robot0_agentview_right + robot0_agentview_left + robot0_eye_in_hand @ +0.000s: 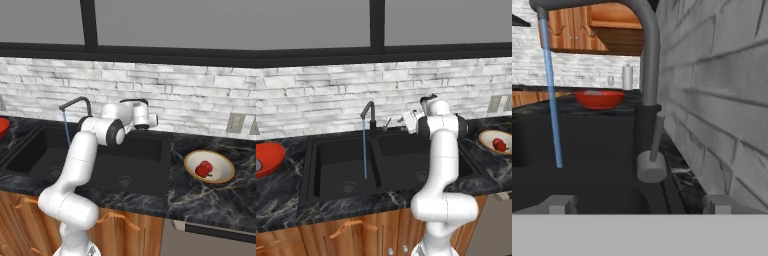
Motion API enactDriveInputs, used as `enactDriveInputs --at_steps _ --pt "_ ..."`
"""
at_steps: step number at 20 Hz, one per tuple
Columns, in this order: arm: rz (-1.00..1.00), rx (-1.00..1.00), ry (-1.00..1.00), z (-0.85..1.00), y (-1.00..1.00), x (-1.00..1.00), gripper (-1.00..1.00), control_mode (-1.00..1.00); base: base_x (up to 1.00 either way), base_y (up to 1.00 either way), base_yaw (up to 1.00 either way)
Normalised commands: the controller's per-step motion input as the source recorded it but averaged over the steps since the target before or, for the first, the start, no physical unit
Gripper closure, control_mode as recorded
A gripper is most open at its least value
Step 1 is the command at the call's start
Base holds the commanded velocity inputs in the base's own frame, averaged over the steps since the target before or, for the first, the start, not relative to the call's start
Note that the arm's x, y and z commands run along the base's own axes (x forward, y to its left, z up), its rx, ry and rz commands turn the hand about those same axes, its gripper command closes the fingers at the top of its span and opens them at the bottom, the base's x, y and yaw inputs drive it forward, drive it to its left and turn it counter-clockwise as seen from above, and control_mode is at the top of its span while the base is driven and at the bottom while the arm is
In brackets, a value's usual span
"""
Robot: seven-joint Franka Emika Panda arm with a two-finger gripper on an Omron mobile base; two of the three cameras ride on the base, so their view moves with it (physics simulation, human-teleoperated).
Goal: Pick the bell peppers from the sink and place them in one bowl. Place the eggplant in the other bowl. Then turn off the sink faucet.
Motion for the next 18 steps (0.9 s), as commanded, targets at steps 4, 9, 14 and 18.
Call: enactDriveInputs --at_steps 4,9,14,18 --pt "0.0 0.0 -0.07 -0.03 0.47 0.08 -1.0 -1.0 0.0 0.0 0.0" --pt "-0.02 0.0 -0.06 0.04 0.55 0.0 -1.0 -1.0 0.0 0.0 0.0" --pt "0.0 0.0 0.0 0.16 0.44 0.0 -1.0 -1.0 0.0 0.0 0.0" --pt "0.0 0.0 0.04 0.04 0.46 0.05 -1.0 -1.0 0.0 0.0 0.0"
